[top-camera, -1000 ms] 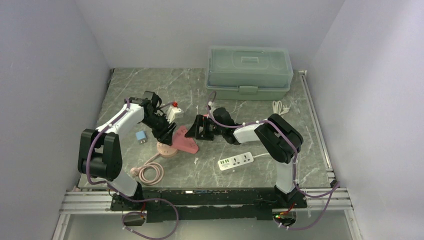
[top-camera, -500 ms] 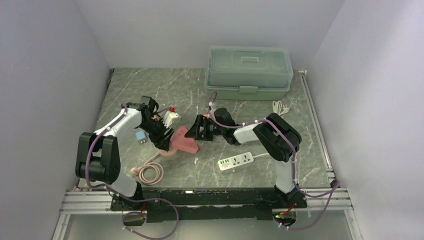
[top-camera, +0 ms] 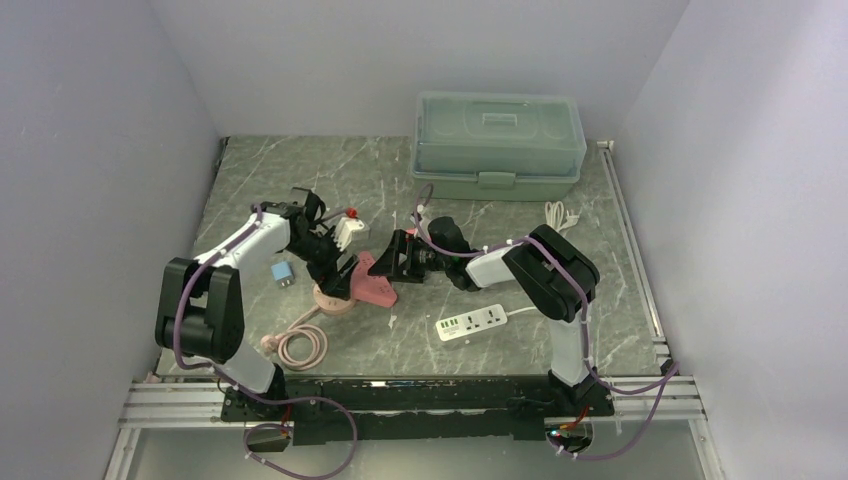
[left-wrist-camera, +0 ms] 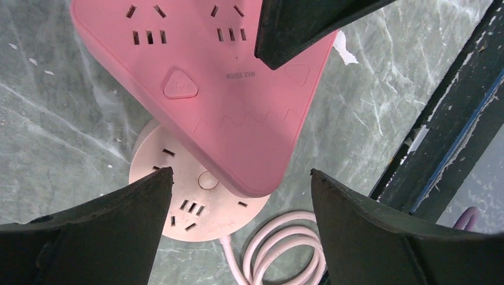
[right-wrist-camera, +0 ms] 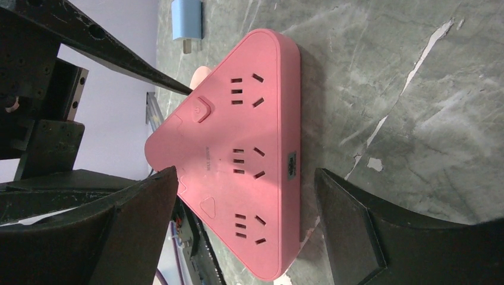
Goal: Insert the plug
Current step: Pick up the plug from the center of the board.
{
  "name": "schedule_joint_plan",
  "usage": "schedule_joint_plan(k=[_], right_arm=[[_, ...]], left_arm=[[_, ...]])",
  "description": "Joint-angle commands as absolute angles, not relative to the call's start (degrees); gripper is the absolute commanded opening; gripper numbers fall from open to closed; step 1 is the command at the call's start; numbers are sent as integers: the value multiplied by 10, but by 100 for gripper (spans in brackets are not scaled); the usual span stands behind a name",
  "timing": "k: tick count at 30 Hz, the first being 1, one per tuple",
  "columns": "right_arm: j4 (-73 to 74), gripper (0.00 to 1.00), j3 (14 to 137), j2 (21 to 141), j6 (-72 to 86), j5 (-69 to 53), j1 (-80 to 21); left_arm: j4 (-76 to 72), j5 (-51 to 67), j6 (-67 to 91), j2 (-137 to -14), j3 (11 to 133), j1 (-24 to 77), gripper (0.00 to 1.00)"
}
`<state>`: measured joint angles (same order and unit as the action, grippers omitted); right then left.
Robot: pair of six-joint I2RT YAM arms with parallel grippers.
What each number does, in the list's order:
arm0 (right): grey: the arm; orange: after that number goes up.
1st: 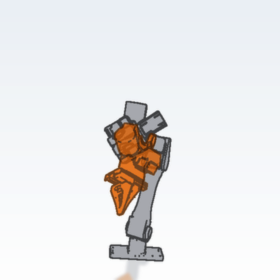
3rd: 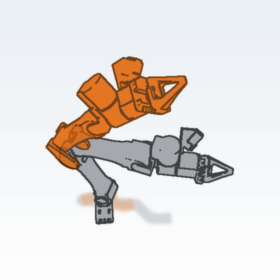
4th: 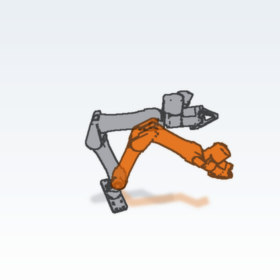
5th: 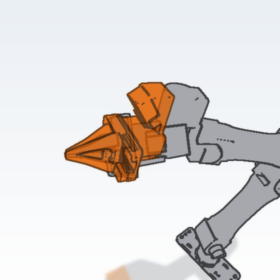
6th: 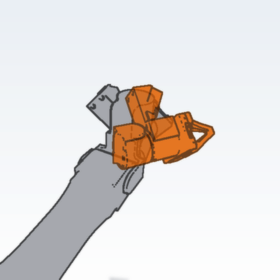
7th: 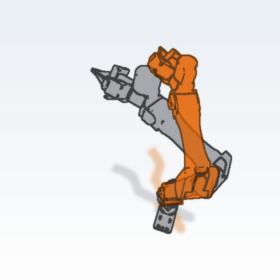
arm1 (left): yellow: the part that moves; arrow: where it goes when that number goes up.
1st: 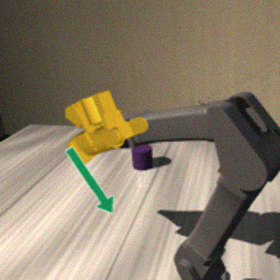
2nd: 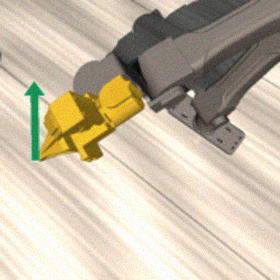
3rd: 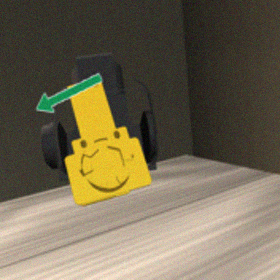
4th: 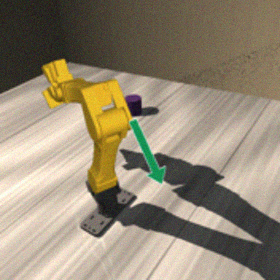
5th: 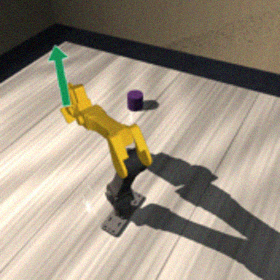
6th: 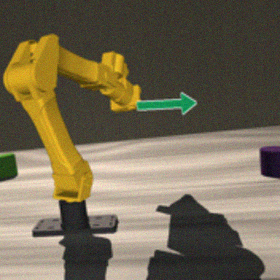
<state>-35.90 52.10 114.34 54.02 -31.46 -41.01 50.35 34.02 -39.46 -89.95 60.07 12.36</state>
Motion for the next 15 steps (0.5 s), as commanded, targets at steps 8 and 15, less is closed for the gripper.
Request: schedule_joint_plan(k=[8,15], right_arm=[[-332,88,491,1167,537,-307,-411],[-341,87,490,1171,540,-314,-409]], left_arm=[[501,395,-357,-904,637,125,95],[493,378,-381,-926,622,128,84]])
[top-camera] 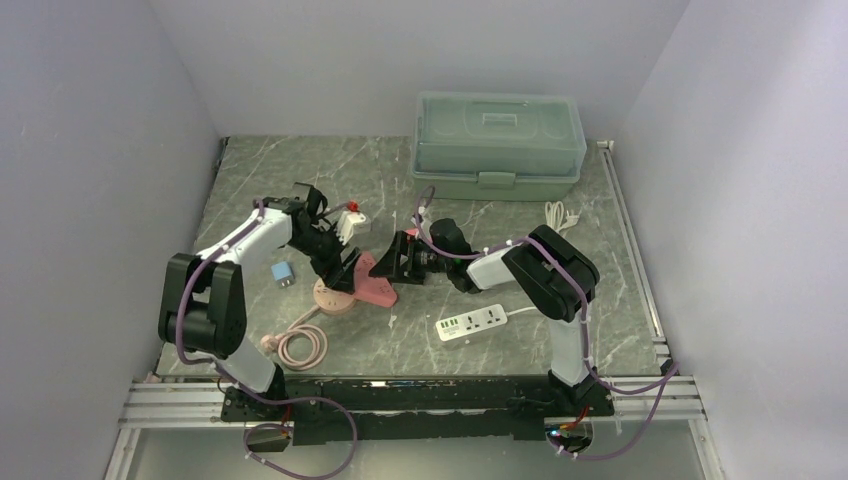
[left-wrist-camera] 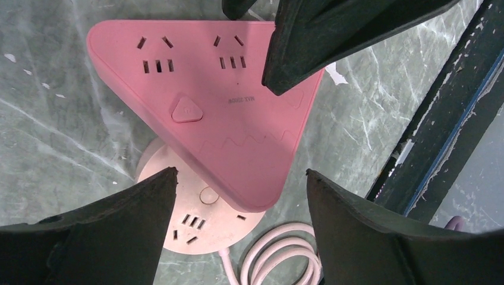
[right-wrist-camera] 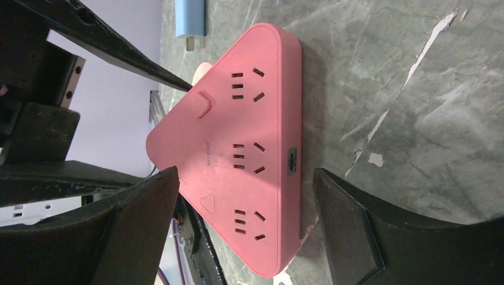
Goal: Insert the plug
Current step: Pick up the plug from the center of the board.
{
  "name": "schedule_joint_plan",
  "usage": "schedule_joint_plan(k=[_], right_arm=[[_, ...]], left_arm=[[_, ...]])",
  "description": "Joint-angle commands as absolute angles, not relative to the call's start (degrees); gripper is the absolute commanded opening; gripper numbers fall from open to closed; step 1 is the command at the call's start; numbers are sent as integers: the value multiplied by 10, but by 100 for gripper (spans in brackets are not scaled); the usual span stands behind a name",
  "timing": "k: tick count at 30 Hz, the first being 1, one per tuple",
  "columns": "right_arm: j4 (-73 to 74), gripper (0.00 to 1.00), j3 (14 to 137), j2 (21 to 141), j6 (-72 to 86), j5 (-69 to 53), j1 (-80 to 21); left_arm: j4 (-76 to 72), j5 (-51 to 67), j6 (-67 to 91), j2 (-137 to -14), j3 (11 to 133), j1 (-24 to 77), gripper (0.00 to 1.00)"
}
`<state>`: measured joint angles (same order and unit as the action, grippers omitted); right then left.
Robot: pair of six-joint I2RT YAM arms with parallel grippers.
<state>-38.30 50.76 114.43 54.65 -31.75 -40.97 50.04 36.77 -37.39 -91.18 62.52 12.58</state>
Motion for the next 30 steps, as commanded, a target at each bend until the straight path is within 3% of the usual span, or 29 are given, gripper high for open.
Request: schedule_joint_plan(k=[1,6,12,30], right_arm=[[-344,86,490,1173,542,-315,-409],[-353,86,487,1176,545,-317,-409],[-359,86,479,1178,546,-321,-407],[-396,82,483,1214,575,-352,-404]], left_arm=[[492,380,-380,-928,623,129,81],[503,382,-386,-932,619,128,61],[504,374,-407,-923,584,119,52],[468,351,-453,-906,513,84,49]])
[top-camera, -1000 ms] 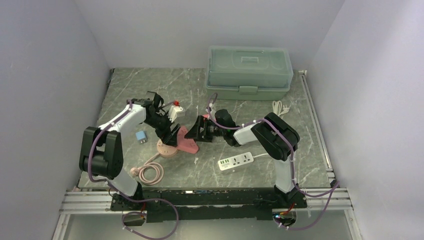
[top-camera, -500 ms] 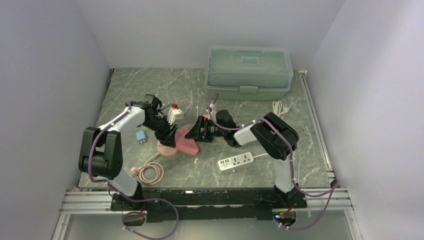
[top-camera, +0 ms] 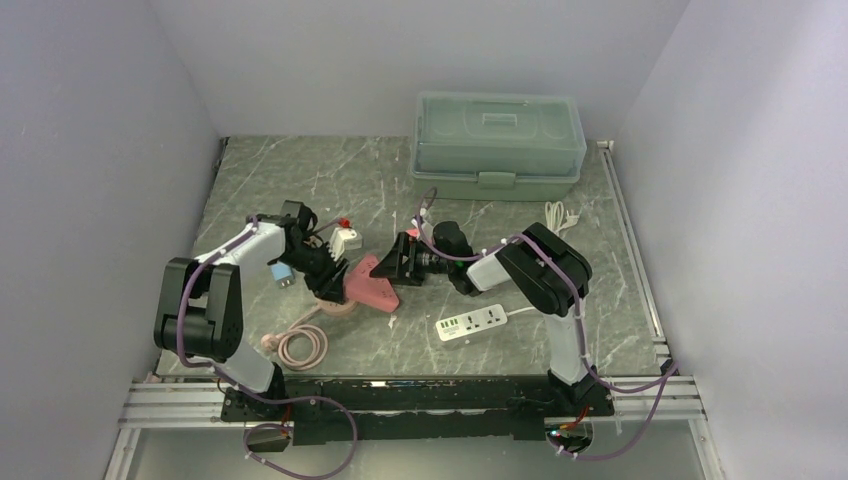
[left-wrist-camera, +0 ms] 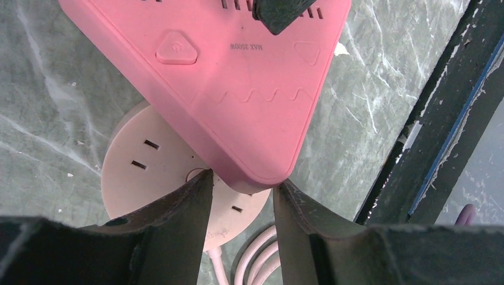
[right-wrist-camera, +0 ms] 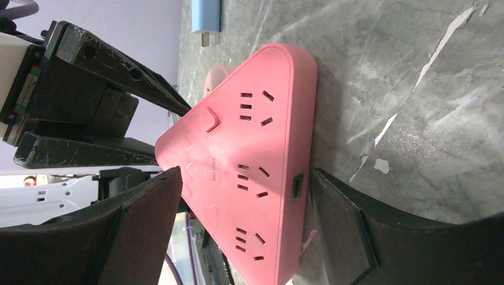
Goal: Insert the plug
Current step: Pick up the plug from the center of the board.
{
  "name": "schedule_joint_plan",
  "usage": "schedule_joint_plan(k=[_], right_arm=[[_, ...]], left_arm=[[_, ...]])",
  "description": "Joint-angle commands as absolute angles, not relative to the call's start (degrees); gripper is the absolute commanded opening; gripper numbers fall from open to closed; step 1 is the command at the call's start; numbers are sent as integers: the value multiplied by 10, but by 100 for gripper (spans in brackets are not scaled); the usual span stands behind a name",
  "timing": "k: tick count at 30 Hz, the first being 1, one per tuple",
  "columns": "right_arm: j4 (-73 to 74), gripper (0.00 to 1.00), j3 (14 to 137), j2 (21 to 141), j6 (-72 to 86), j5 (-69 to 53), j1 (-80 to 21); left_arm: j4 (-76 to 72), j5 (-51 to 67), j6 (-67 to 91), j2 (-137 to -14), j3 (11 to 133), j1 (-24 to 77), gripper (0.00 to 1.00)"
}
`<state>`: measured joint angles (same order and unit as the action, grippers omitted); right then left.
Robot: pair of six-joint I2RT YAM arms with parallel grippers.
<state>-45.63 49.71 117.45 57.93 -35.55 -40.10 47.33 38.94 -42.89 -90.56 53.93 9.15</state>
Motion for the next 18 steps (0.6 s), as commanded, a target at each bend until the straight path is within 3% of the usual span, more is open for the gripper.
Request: schedule_joint_plan(k=[1,11,18], right_arm=[[-399,80,483,1214,577,-354,-404],[-382,76,507,1132,576,-352,-403],[-392,76,497,1111,583,-346,-408]], left_arm=[[463,351,-450,-905,511,83,50],[461,363,-440,-905,536,84,59],[515,400,-448,-884,558,84,75]])
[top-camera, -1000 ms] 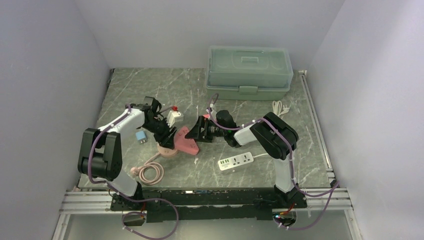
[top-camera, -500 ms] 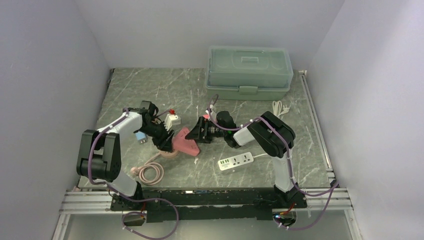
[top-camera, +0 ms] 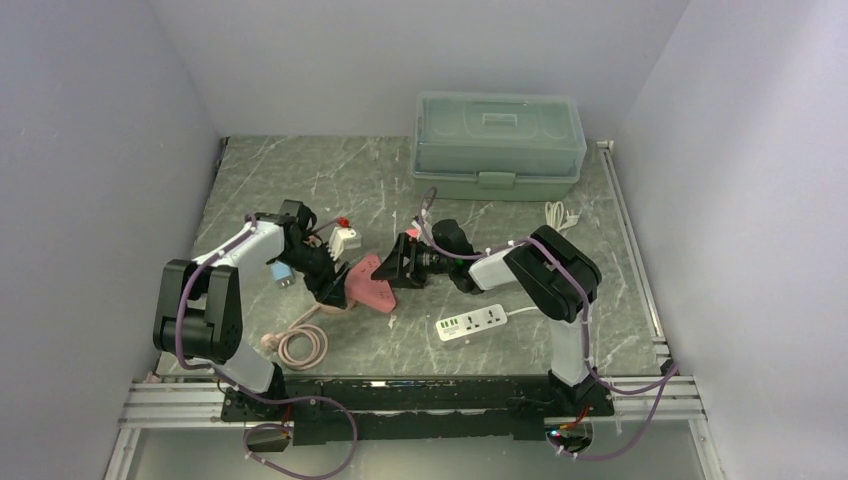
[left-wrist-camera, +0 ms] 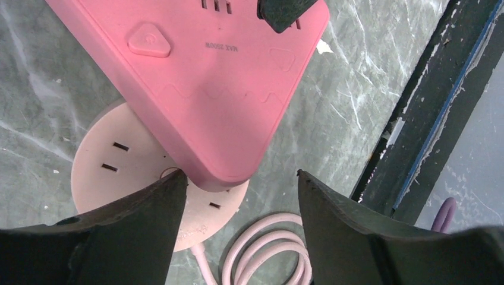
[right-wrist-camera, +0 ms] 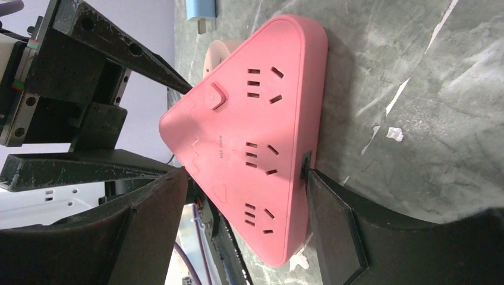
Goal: Insert the plug
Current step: Pick up the plug from the center of the board.
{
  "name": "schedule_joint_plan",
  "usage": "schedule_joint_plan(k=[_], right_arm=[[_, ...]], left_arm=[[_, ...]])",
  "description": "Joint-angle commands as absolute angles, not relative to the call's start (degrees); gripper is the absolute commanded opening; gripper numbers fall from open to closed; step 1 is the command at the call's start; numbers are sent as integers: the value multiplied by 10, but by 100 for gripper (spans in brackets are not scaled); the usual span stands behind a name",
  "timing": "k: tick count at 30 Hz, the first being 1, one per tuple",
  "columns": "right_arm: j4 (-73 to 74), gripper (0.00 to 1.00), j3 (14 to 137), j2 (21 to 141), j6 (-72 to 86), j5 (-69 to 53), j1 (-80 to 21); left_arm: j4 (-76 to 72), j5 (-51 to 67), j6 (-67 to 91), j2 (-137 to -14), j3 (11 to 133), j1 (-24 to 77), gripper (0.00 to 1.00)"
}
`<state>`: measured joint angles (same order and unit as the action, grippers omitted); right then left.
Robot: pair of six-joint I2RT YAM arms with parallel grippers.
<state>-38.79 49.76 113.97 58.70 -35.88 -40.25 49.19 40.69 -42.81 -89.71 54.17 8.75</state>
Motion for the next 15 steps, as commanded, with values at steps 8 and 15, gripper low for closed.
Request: schedule_joint_plan(k=[8,15], right_arm=[[-391,75,520,1119,584,-345,-420],[-355,75,542,1099,557,-337,-430]], left_arm=[[542,429,-419,-902,605,75,77],[535,428,-404,-923,610,60,71]])
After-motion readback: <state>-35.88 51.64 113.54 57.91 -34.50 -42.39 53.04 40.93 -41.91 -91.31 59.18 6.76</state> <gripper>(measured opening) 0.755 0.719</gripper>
